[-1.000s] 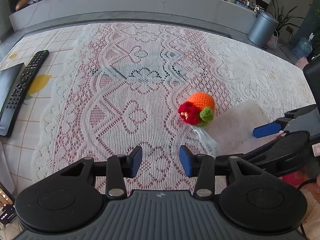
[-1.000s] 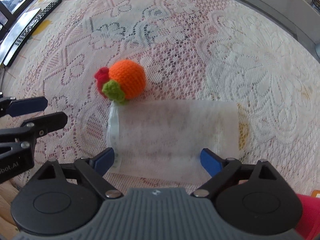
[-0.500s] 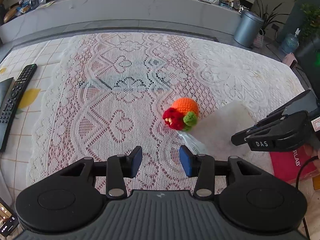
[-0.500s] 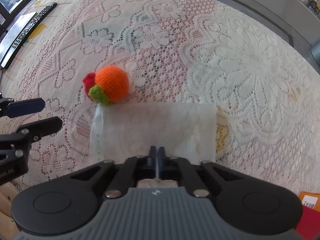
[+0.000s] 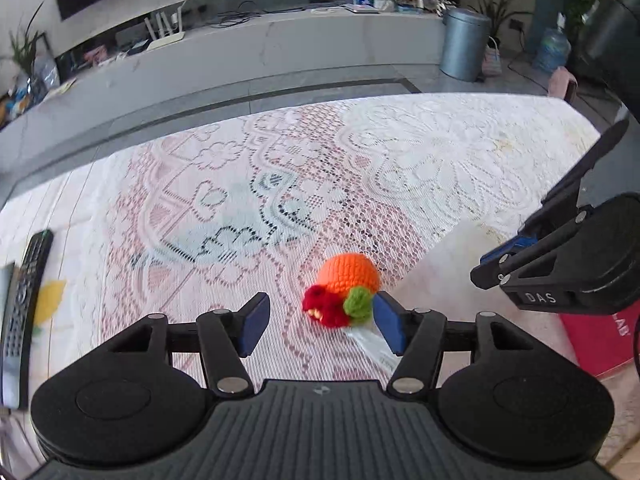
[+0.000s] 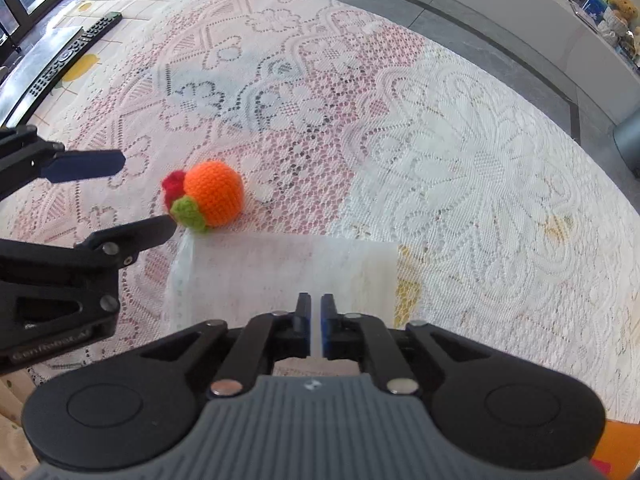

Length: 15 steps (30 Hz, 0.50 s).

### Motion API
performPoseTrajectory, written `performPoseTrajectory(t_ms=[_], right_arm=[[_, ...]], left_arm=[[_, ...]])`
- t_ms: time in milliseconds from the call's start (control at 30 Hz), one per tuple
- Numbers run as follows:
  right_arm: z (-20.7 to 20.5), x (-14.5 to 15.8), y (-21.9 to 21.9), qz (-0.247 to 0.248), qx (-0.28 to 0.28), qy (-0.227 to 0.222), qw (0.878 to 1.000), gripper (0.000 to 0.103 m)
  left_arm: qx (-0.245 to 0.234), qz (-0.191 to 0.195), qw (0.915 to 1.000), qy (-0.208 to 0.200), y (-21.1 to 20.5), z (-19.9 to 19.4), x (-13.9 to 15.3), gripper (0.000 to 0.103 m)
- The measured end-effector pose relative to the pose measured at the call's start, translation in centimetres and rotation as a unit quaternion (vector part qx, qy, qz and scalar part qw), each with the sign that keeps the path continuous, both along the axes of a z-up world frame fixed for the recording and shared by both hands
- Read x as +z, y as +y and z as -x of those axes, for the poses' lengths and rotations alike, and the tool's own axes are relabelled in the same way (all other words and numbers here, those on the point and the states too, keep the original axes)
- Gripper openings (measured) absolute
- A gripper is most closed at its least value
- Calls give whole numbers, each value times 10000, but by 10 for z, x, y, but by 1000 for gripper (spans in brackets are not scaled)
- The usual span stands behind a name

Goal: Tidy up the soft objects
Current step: 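Grasp the crocheted orange with the left tool while the right tool grasps the clear bag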

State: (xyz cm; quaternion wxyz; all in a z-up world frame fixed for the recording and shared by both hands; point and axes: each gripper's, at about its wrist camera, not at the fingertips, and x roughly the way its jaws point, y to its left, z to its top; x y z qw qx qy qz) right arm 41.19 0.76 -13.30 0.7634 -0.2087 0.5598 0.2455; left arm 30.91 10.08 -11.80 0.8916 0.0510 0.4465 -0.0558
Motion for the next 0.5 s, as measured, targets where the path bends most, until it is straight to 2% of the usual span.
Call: performPoseTrajectory(t_ms=[100, 233, 367, 500], right_arm=[[-6, -6, 0, -2, -95, 50, 9999, 17], [-10, -15, 2, -16, -149, 285, 9995, 18], [-9, -17, 5, 46, -65, 329, 9994, 28], [-10, -18, 3, 56, -85, 379, 9992, 29]], left_arm=[[-3, 22, 10000, 22, -1, -6, -7, 70], [-96, 98, 9999, -41, -4, -12, -13, 71], [-160, 75, 9998, -77, -8, -19, -20, 71], [-113, 186, 9998, 40, -5, -25, -27, 71]])
